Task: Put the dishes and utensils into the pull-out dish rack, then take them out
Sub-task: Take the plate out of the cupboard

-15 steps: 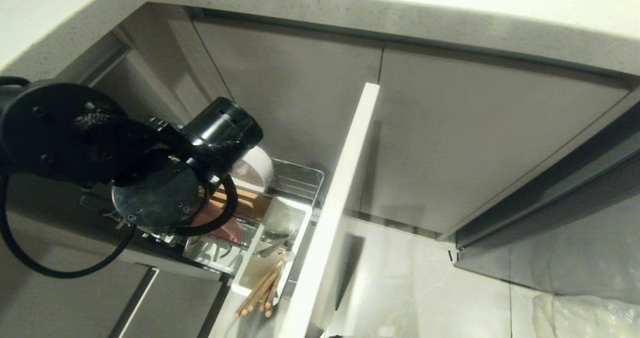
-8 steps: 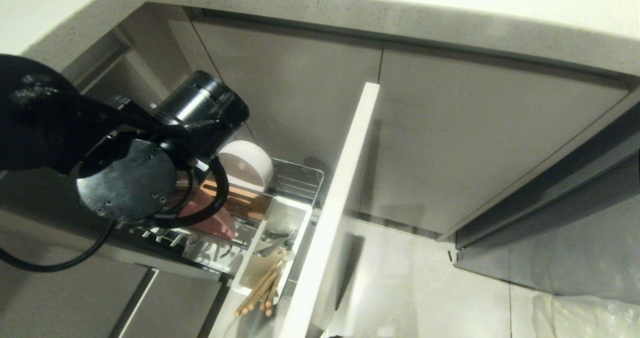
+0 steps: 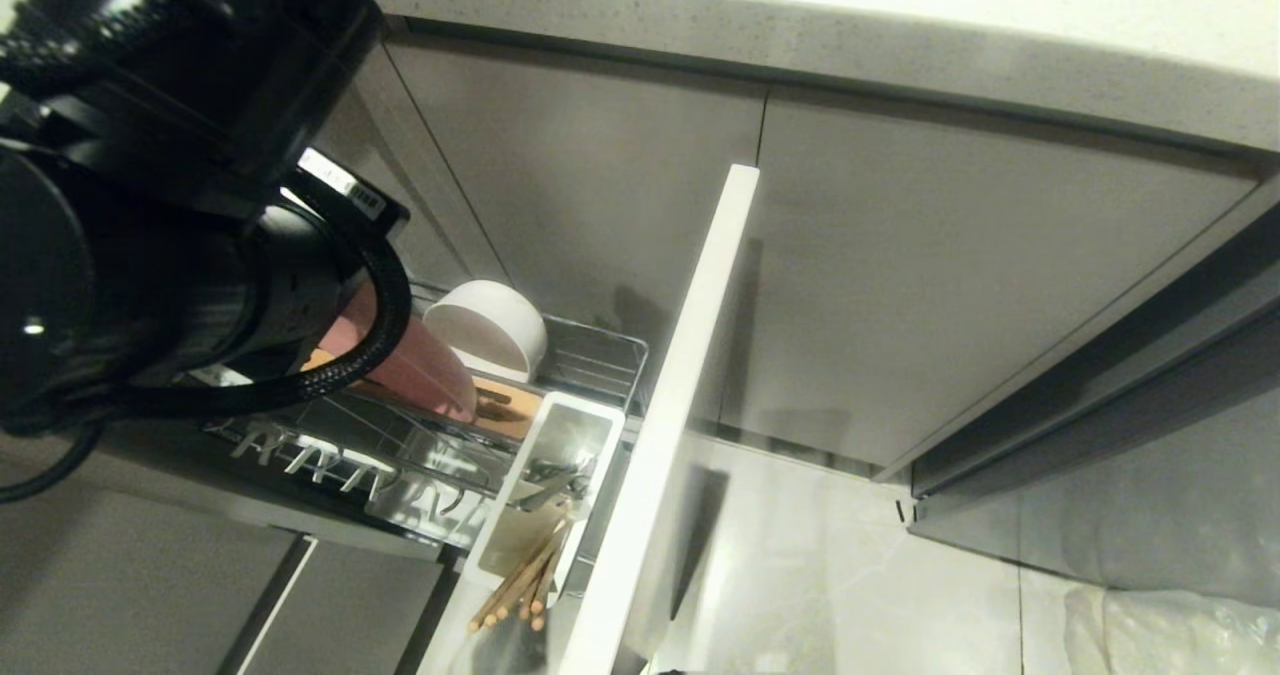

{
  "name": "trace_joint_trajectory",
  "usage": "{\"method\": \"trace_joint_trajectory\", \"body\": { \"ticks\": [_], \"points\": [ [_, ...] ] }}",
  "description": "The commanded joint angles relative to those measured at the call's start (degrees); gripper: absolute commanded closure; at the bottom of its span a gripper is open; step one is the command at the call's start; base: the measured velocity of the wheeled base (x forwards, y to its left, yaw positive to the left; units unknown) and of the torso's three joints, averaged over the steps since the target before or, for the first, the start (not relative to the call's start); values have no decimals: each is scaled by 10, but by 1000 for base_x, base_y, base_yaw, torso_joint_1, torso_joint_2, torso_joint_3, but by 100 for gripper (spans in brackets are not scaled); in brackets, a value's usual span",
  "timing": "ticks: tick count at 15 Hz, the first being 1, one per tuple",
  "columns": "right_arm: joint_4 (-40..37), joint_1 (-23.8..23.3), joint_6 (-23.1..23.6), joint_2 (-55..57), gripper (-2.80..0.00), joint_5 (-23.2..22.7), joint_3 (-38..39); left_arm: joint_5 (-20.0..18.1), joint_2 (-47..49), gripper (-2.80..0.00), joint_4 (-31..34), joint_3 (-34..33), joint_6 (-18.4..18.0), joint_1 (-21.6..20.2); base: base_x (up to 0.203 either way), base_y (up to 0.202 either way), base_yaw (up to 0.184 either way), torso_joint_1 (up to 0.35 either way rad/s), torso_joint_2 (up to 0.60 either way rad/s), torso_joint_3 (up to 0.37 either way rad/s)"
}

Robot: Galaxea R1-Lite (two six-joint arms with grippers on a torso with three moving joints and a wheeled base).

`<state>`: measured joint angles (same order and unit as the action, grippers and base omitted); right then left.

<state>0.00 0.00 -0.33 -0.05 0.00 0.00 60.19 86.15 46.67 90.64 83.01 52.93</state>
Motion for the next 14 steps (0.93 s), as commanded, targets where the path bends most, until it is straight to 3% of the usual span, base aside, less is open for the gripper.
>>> {"method": "trace_joint_trajectory", "body": {
  "ticks": [1,4,6,10,12,14],
  "points": [
    [0,0,0,0,0,0,0,5,-20,0,2,16,-1,34,0,0,0,0,0,0],
    [0,0,0,0,0,0,0,20,-35,0,13,59,-47,105,0,0,0,0,0,0],
    [0,0,0,0,0,0,0,33,-44,0,15,101,-113,149,0,0,0,0,0,0],
    [0,0,0,0,0,0,0,46,-30,0,14,191,-224,155,0,0,0,0,0,0],
    [0,0,0,0,0,0,0,48,-23,0,2,212,-303,156,0,0,0,0,0,0],
    [0,0,0,0,0,0,0,54,-22,0,-8,212,-322,156,0,0,0,0,0,0]
  ]
}}
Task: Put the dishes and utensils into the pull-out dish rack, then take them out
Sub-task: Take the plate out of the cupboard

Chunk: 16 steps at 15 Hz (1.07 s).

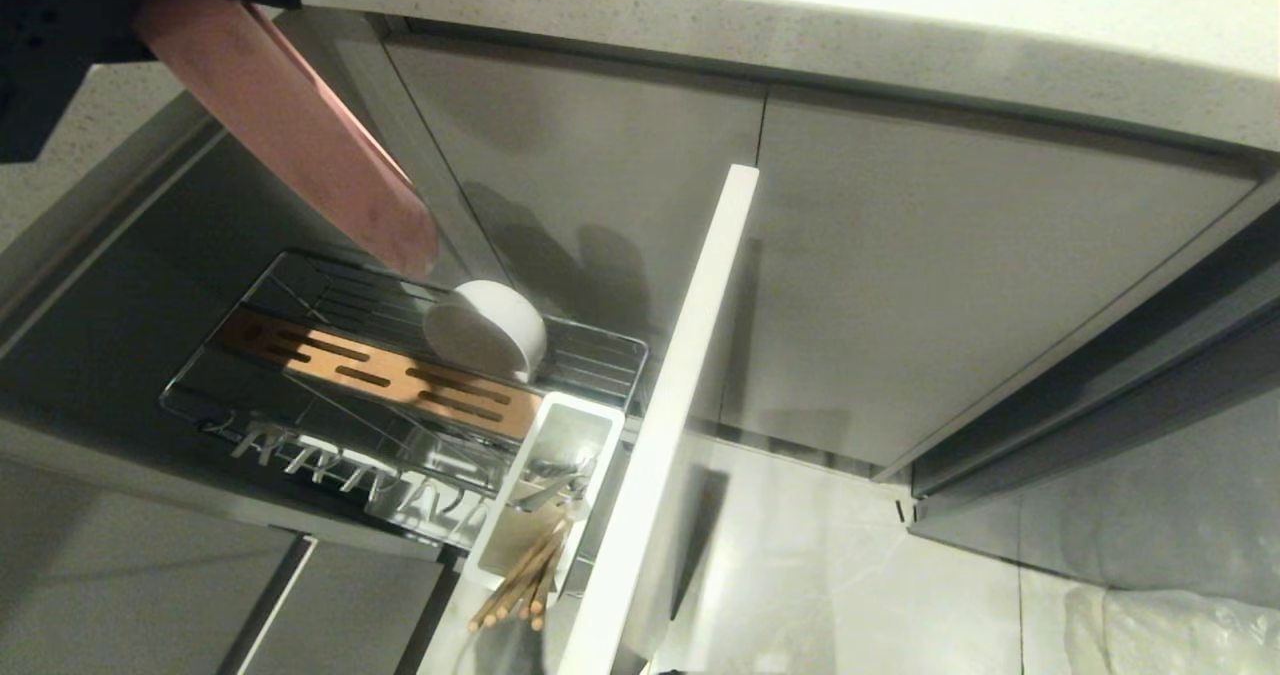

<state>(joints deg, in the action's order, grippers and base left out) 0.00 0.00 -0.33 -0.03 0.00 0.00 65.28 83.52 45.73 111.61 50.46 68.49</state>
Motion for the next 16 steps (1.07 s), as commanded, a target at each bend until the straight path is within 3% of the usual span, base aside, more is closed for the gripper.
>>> {"method": "trace_joint_trajectory", "body": {
  "ticks": [1,4,6,10,12,16],
  "points": [
    [0,0,0,0,0,0,0,10,4,0,2,3,-2,0,0,0,0,0,0,0],
    [0,0,0,0,0,0,0,48,1,0,1,3,-42,0,0,0,0,0,0,0],
    [0,0,0,0,0,0,0,42,-7,0,-5,3,-109,0,0,0,0,0,0,0],
    [0,0,0,0,0,0,0,-28,-15,0,-51,4,-251,-20,0,0,0,0,0,0],
    [0,0,0,0,0,0,0,-74,-15,0,-96,4,-291,-31,0,0,0,0,0,0],
    [0,0,0,0,0,0,0,-85,-15,0,-221,3,-367,-33,0,0,0,0,0,0]
  ]
}}
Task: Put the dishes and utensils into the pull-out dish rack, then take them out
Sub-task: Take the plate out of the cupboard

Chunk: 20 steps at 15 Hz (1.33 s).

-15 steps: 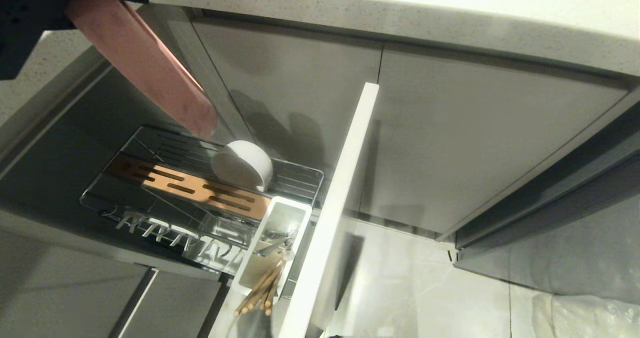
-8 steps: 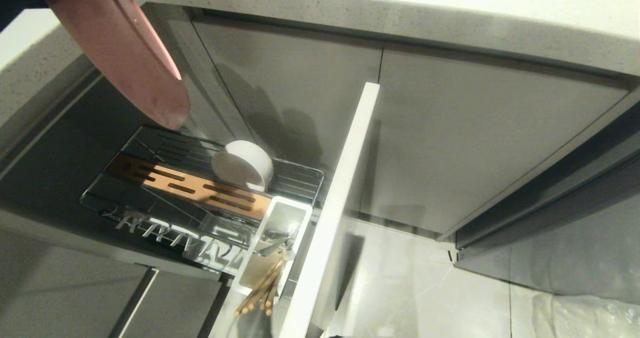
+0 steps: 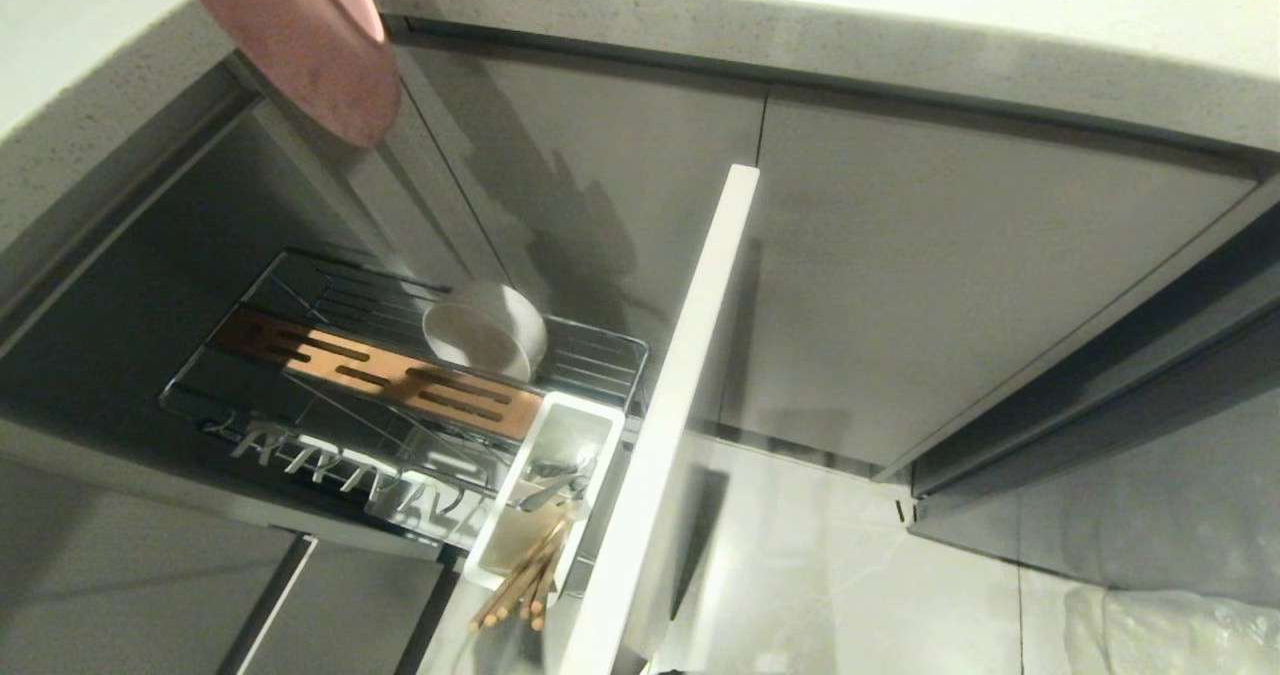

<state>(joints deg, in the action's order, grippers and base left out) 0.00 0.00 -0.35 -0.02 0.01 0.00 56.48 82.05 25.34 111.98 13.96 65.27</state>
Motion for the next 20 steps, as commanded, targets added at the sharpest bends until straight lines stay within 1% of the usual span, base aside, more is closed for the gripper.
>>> {"method": "trace_joint_trajectory", "body": {
  "ticks": [1,3,4,5,7,11,12,13,16,18,20],
  "points": [
    [0,0,0,0,0,0,0,4,-1,0,-63,-1,-33,-1,0,0,0,0,0,0],
    [0,0,0,0,0,0,0,3,-8,0,-122,-1,-95,-6,0,0,0,0,0,0],
    [0,0,0,0,0,0,0,1,-8,0,-127,0,-101,-31,0,0,0,0,0,0],
    [0,0,0,0,0,0,0,-6,-9,0,-132,0,-104,-58,0,0,0,0,0,0],
    [0,0,0,0,0,0,0,-33,-19,0,-132,0,-106,-94,0,0,0,0,0,0],
    [0,0,0,0,0,0,0,-116,-45,0,-127,-1,-108,-190,0,0,0,0,0,0],
    [0,0,0,0,0,0,0,-137,-51,0,-126,-1,-108,-205,0,0,0,0,0,0],
    [0,0,0,0,0,0,0,-147,-57,0,-126,-1,-108,-217,0,0,0,0,0,0],
    [0,0,0,0,0,0,0,-158,-65,0,-124,-1,-108,-237,0,0,0,0,0,0],
    [0,0,0,0,0,0,0,-166,-71,0,-115,-1,-107,-261,0,0,0,0,0,0],
    [0,0,0,0,0,0,0,-201,-86,0,-88,-1,-106,-300,0,0,0,0,0,0]
  ]
}}
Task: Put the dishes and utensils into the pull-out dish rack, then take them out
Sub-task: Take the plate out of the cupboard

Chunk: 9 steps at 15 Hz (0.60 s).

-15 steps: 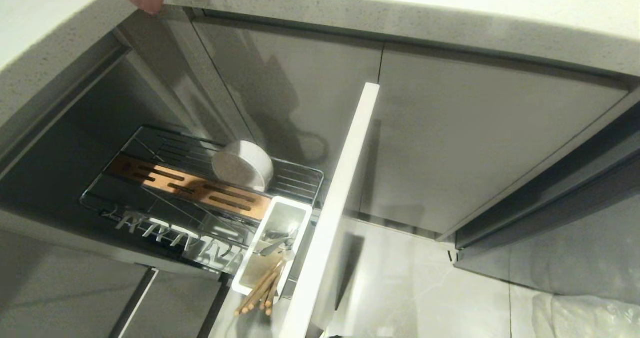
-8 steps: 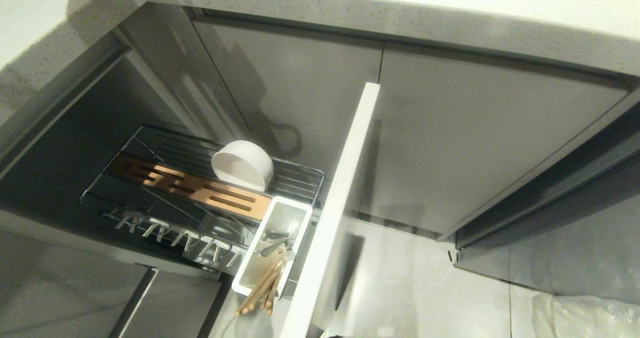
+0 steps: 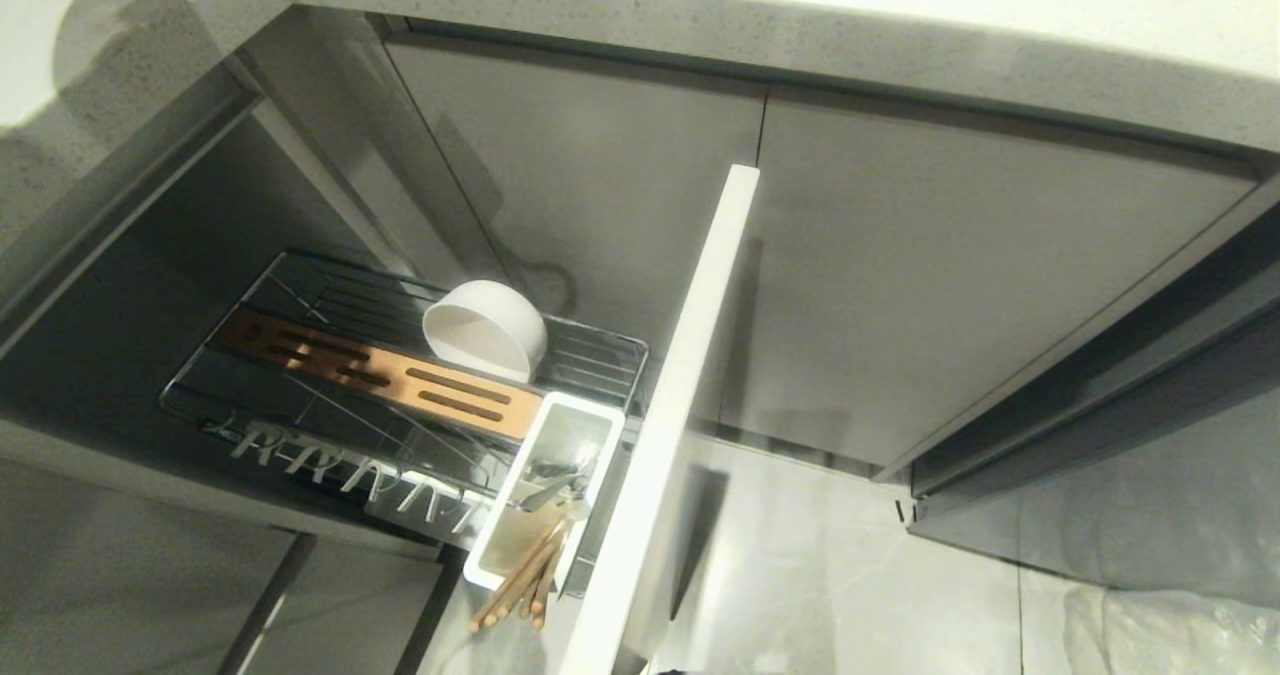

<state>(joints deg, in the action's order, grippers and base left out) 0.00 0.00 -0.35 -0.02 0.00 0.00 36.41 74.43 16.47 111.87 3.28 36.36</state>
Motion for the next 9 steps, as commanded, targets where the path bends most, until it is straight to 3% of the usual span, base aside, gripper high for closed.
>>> {"method": "trace_joint_trajectory", "body": {
  "ticks": [1,6,9],
  "points": [
    [0,0,0,0,0,0,0,-17,-18,0,18,0,1,-38,0,0,0,0,0,0],
    [0,0,0,0,0,0,0,-124,-64,0,120,-1,-2,-197,0,0,0,0,0,0],
    [0,0,0,0,0,0,0,-154,-80,0,176,-1,-13,-258,0,0,0,0,0,0]
  ]
}}
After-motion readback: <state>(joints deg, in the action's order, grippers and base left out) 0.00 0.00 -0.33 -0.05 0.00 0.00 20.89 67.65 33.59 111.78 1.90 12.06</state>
